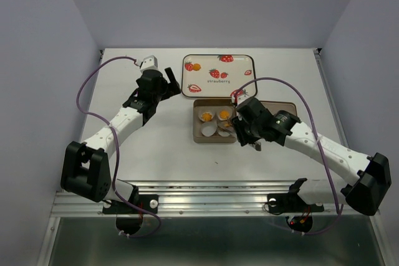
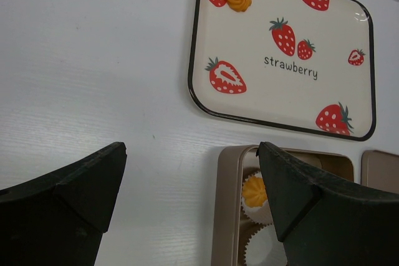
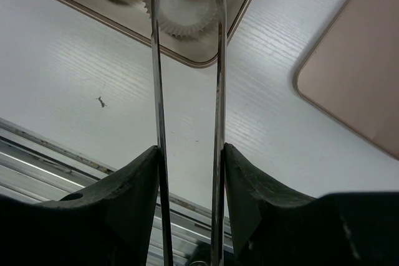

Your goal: Pack the cookies

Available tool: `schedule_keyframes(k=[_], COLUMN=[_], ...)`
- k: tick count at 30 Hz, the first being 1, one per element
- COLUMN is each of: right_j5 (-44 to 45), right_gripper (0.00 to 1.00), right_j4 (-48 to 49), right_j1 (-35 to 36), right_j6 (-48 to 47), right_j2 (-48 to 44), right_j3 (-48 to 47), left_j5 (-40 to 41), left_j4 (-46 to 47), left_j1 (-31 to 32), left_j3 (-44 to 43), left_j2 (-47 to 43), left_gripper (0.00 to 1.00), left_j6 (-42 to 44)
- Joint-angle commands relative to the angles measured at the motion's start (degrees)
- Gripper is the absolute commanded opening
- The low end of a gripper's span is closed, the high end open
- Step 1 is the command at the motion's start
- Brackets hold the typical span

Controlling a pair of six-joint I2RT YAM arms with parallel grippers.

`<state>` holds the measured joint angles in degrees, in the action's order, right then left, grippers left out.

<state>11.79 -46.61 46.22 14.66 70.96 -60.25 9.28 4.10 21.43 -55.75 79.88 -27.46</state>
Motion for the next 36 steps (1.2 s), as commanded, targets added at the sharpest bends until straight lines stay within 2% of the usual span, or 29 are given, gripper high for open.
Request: schedule_keyframes(k=[1,8,15,20,26,29,34,36], right_j5=[0.34,2.18,2.19,1.47,6.21,8.86,-1.22,-4.58], right_gripper=[0.51,0.56,0.55,0.48,0.47,0.47,0.46,0.46], right_j4=[-0.41,-1.29,-0.59,2.92,10.74,16.89,29.45,29.74], right_j1=[0.54,0.54,0.54,0.54,0.54,-0.24,-10.95,-11.68], right_j6=[0.55,0.11,-1.29,-2.70,-3.31,-5.42,-6.65,-10.34], right_j2=[-2.84,-2.93,-3.72,-5.13,-3.99,1.10,11.90,20.65], right_j3=[-2.42,-3.56,-4.35,-5.05,-6.02,-8.91,-16.37,-24.18], left_j5=[0.65,1.00,1.53,1.53,1.97,2.15,3.29,3.99], left_j4=[2.23,2.23,2.05,2.05,1.88,1.70,1.35,-0.66], left_j1=[0.45,0.54,0.72,0.81,0.80,0.72,0.72,0.45], left_j3=[-2.52,-2.17,-2.09,-2.44,-2.61,-2.70,-2.87,-4.45], left_j2=[-0.51,-0.95,-1.39,-1.48,-1.65,-1.65,-1.92,-1.57], left_gripper=[0.99,0.99,0.99,0.99,0.99,0.99,0.99,0.99], left_j6=[0.92,0.48,0.04,0.13,-0.05,-0.31,-0.05,0.65])
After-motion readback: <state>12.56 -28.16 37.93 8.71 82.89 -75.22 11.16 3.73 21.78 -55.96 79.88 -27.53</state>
